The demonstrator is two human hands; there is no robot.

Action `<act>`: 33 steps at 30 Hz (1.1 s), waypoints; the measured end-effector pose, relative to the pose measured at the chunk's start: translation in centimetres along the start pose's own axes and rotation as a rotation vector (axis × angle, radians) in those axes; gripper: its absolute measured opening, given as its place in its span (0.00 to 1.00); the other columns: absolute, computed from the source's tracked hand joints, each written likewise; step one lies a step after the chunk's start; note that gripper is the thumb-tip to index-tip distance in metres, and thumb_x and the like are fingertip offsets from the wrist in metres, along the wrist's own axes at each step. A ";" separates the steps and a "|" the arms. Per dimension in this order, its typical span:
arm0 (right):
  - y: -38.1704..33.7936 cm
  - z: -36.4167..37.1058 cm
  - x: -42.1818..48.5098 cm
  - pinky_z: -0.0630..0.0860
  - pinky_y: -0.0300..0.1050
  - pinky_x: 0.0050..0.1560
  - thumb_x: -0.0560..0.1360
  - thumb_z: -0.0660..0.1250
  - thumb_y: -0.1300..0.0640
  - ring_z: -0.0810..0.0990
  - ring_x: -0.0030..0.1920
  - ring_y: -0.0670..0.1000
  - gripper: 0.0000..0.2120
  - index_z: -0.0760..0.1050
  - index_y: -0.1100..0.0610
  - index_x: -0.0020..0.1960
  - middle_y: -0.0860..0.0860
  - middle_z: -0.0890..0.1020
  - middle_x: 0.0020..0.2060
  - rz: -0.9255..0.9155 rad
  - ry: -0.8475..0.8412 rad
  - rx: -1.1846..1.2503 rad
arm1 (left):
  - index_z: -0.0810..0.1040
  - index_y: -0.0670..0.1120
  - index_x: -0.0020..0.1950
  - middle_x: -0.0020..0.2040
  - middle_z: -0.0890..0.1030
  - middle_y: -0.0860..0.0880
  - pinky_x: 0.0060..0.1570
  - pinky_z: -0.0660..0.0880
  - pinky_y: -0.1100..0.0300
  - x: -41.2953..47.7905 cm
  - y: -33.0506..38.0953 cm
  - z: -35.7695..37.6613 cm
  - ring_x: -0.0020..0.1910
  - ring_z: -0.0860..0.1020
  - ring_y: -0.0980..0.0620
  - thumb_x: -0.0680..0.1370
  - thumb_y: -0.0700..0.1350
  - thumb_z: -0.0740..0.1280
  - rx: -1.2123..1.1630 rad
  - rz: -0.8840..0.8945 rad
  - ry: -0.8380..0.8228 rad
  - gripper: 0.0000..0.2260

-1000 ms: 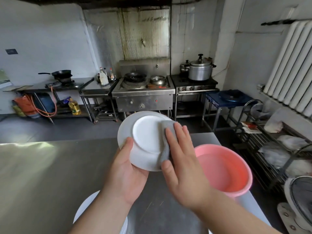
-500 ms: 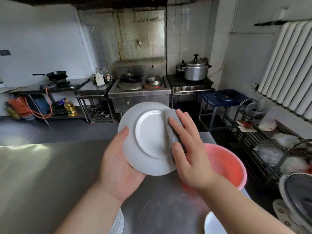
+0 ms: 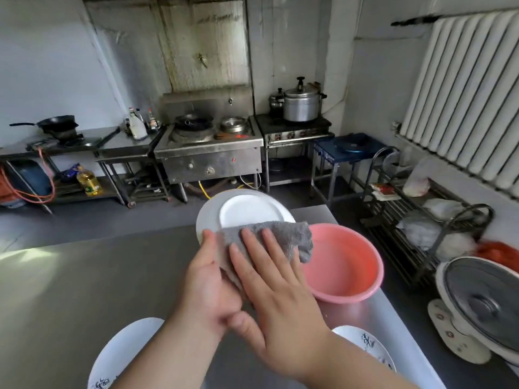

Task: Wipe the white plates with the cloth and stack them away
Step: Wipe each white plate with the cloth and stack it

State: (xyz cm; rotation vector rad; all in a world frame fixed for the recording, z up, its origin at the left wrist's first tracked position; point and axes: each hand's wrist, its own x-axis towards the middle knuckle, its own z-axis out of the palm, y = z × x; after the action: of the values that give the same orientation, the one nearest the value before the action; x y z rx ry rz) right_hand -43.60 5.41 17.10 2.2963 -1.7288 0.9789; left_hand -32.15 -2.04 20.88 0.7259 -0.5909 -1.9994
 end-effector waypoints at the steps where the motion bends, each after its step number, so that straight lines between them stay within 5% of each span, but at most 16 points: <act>1: 1.5 -0.8 -0.1 0.53 0.69 0.80 0.82 0.42 0.30 0.44 0.85 0.55 0.38 0.54 0.52 0.85 0.51 0.51 0.85 0.055 0.008 0.051 | 0.78 0.40 0.70 0.65 0.83 0.37 0.59 0.75 0.43 0.2 -0.4 0.3 0.61 0.84 0.40 0.84 0.63 0.54 0.010 0.003 -0.018 0.31; 5: 4.5 -2.3 -2.4 0.49 0.66 0.82 0.84 0.41 0.33 0.39 0.84 0.54 0.36 0.49 0.52 0.85 0.51 0.47 0.85 0.321 0.081 0.190 | 0.75 0.42 0.75 0.70 0.80 0.39 0.68 0.76 0.44 1.2 -3.7 1.1 0.69 0.79 0.41 0.86 0.61 0.52 0.042 -0.022 -0.071 0.29; 9: 3.8 -1.0 -6.9 0.56 0.70 0.75 0.83 0.39 0.31 0.49 0.84 0.61 0.38 0.57 0.52 0.84 0.52 0.55 0.84 0.238 0.064 0.044 | 0.81 0.38 0.69 0.68 0.80 0.36 0.73 0.67 0.36 1.5 -8.9 2.4 0.67 0.79 0.33 0.78 0.67 0.62 -0.019 -0.271 -0.108 0.35; 12: 6.3 -1.5 -9.4 0.54 0.68 0.76 0.83 0.39 0.32 0.51 0.84 0.58 0.36 0.60 0.49 0.84 0.49 0.58 0.84 0.321 0.040 0.035 | 0.82 0.39 0.67 0.70 0.79 0.35 0.68 0.75 0.39 1.9 -11.9 2.5 0.68 0.79 0.34 0.79 0.66 0.60 0.018 -0.316 -0.153 0.33; 14: 9.5 -2.6 -10.9 0.46 0.60 0.80 0.84 0.41 0.34 0.47 0.85 0.53 0.31 0.57 0.44 0.83 0.45 0.55 0.84 0.487 0.091 0.105 | 0.81 0.41 0.69 0.73 0.77 0.38 0.64 0.79 0.43 2.4 -13.7 2.1 0.71 0.77 0.39 0.84 0.63 0.53 0.057 -0.293 -0.192 0.30; 16: 12.6 -3.8 -12.3 0.45 0.42 0.81 0.85 0.44 0.37 0.48 0.83 0.42 0.28 0.55 0.41 0.83 0.40 0.55 0.83 0.662 0.093 0.202 | 0.78 0.43 0.72 0.75 0.75 0.38 0.66 0.77 0.44 2.8 -15.6 1.8 0.74 0.75 0.39 0.87 0.61 0.49 0.066 -0.328 -0.246 0.29; 18: 15.8 -4.9 -13.9 0.55 0.24 0.71 0.85 0.51 0.39 0.61 0.74 0.29 0.24 0.63 0.38 0.80 0.36 0.67 0.76 0.832 0.084 0.329 | 0.78 0.43 0.72 0.75 0.75 0.38 0.65 0.77 0.43 2.9 -17.6 1.8 0.74 0.74 0.39 0.87 0.59 0.50 0.064 -0.391 -0.238 0.28; 19: 17.2 -5.4 -14.6 0.64 0.22 0.64 0.85 0.54 0.40 0.70 0.65 0.29 0.19 0.69 0.35 0.74 0.35 0.75 0.68 0.927 0.057 0.364 | 0.78 0.43 0.73 0.75 0.75 0.38 0.65 0.78 0.44 3.0 -18.6 1.6 0.74 0.74 0.39 0.87 0.58 0.51 0.073 -0.412 -0.235 0.27; 21: 19.9 -6.7 -16.0 0.77 0.36 0.49 0.83 0.58 0.38 0.80 0.46 0.38 0.12 0.78 0.40 0.54 0.37 0.84 0.45 1.082 -0.035 0.339 | 0.78 0.45 0.73 0.75 0.76 0.40 0.64 0.78 0.46 3.6 -20.5 1.2 0.73 0.75 0.41 0.87 0.57 0.53 0.095 -0.451 -0.231 0.24; 23: 22.5 -7.7 -17.6 0.74 0.44 0.39 0.82 0.59 0.36 0.77 0.34 0.45 0.22 0.77 0.52 0.44 0.42 0.80 0.32 1.143 -0.208 0.266 | 0.82 0.48 0.69 0.72 0.79 0.42 0.58 0.81 0.48 4.2 -22.2 0.8 0.69 0.79 0.43 0.85 0.55 0.57 0.138 -0.493 -0.161 0.21; 29: 26.7 -7.3 -20.9 0.77 0.43 0.55 0.80 0.64 0.35 0.83 0.40 0.42 0.19 0.83 0.49 0.48 0.43 0.86 0.40 1.201 -0.683 0.499 | 0.83 0.47 0.67 0.63 0.85 0.43 0.50 0.83 0.50 6.1 -25.4 -1.4 0.58 0.85 0.44 0.82 0.51 0.64 0.431 -0.518 0.045 0.17; 33: 28.0 -4.8 -21.3 0.74 0.41 0.46 0.81 0.61 0.36 0.78 0.33 0.43 0.20 0.76 0.50 0.41 0.42 0.82 0.34 1.186 -0.694 0.463 | 0.79 0.48 0.69 0.60 0.87 0.47 0.60 0.76 0.50 6.9 -26.4 -2.8 0.61 0.83 0.46 0.87 0.51 0.61 0.671 -0.472 0.154 0.15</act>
State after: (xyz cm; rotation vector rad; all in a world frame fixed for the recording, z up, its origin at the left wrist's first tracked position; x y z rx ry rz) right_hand -73.76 15.39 1.21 1.7401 -3.6816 0.7055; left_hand -48.66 4.29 -0.11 1.5250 -1.0952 -2.1356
